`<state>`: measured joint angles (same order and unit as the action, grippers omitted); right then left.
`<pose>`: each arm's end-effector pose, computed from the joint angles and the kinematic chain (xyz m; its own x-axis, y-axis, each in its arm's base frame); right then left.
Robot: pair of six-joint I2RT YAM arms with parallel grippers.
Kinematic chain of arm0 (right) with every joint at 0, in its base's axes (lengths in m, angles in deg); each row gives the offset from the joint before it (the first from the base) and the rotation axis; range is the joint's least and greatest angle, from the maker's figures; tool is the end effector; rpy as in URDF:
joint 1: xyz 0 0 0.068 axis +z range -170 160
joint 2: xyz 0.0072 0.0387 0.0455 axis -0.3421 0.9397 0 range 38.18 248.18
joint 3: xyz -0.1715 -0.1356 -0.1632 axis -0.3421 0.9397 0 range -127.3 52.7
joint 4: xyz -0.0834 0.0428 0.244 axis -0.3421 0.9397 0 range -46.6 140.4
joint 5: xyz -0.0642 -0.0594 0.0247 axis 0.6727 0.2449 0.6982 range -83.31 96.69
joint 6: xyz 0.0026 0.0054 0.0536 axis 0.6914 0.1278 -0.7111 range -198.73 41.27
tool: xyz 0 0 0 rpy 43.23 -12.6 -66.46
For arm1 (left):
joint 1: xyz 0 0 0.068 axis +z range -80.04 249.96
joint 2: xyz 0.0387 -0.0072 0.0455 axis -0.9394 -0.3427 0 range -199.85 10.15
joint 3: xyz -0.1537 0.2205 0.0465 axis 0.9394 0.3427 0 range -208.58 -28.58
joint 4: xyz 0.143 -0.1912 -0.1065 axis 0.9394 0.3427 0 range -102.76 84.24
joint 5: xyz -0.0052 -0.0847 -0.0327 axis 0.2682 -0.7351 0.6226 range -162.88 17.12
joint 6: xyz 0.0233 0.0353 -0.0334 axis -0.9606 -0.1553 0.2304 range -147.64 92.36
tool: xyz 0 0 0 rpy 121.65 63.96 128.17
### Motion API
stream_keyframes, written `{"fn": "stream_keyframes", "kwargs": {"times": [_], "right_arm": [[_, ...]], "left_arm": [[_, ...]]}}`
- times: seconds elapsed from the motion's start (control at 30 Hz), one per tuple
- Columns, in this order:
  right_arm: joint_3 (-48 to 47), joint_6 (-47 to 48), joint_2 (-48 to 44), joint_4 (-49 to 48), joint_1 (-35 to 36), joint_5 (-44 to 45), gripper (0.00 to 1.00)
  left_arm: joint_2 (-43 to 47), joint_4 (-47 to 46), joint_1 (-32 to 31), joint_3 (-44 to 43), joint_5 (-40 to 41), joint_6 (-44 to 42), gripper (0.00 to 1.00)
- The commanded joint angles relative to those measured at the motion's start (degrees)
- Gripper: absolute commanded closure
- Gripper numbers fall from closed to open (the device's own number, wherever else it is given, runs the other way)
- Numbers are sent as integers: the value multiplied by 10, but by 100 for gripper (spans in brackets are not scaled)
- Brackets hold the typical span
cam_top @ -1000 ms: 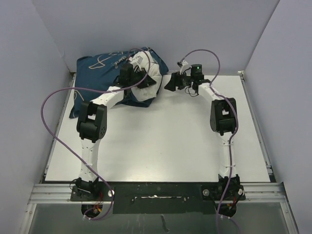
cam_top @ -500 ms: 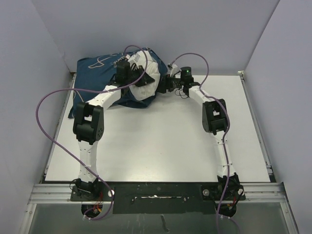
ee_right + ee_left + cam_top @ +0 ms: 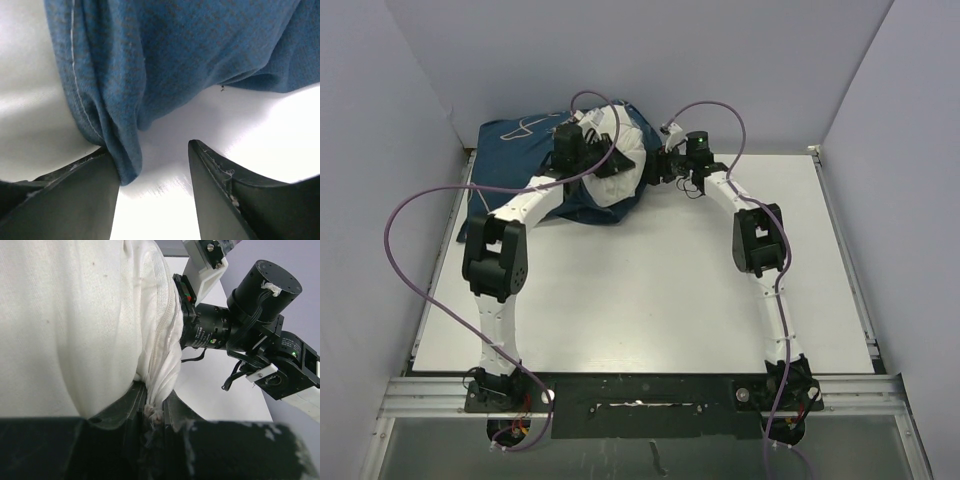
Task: Put the pillow into the pillowcase
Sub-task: Stuff the pillow into the pillowcase.
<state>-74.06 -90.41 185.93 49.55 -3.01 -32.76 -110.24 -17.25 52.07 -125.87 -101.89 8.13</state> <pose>0.5516 0.1923 0.1763 -0.5824 -0.0146 -0.8128 -0.6622 0.5884 0.4639 0.4725 -0.1706 0.2667 -0.6591 -0.3244 -0.6785 0.3953 0.6181 -0.6795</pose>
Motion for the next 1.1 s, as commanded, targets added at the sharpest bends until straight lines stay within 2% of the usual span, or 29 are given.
{"fn": "stream_keyframes", "kwargs": {"times": [0.0, 0.07, 0.1, 0.13, 0.17, 0.2, 0.23, 0.4, 0.6, 0.7, 0.8, 0.93, 1.0, 1.07], "right_arm": [[-17, 12, -16, -25, 7, 20, 47], [-16, -1, -15, -57, 9, -22, 48], [-12, -15, -16, -78, 9, -51, 53], [-5, -34, -19, -103, 7, -84, 59], [5, -56, -22, -131, 6, -123, 72], [18, -78, -29, -157, 4, -155, 81], [33, -105, -38, -186, 0, -186, 87], [150, -264, -111, -349, -36, -327, 100], [386, -452, -247, -572, -50, -442, 100], [496, -513, -317, -641, -34, -487, 100], [596, -576, -368, -710, -36, -518, 100], [693, -637, -392, -792, -111, -545, 100], [716, -640, -405, -787, -155, -550, 100], [729, -640, -423, -780, -176, -552, 100]], "left_arm": [[85, -25, 2, 5, -20, 9, 100], [88, -25, 1, 9, -22, 11, 100], [89, -25, 0, 11, -24, 11, 100], [90, -25, 0, 11, -26, 11, 100], [92, -25, -2, 12, -27, 12, 100], [94, -25, -2, 14, -27, 11, 100], [97, -25, -3, 17, -25, 10, 100], [126, -31, -6, 46, 13, -3, 100], [165, -10, -41, 79, 103, -58, 100], [159, 1, -90, 93, 203, -69, 100], [128, 16, -133, 101, 291, -39, 100], [77, 13, -152, 109, 357, 27, 100], [47, 26, -156, 93, 368, 47, 100], [12, 63, -164, 39, 370, 56, 100]]}}
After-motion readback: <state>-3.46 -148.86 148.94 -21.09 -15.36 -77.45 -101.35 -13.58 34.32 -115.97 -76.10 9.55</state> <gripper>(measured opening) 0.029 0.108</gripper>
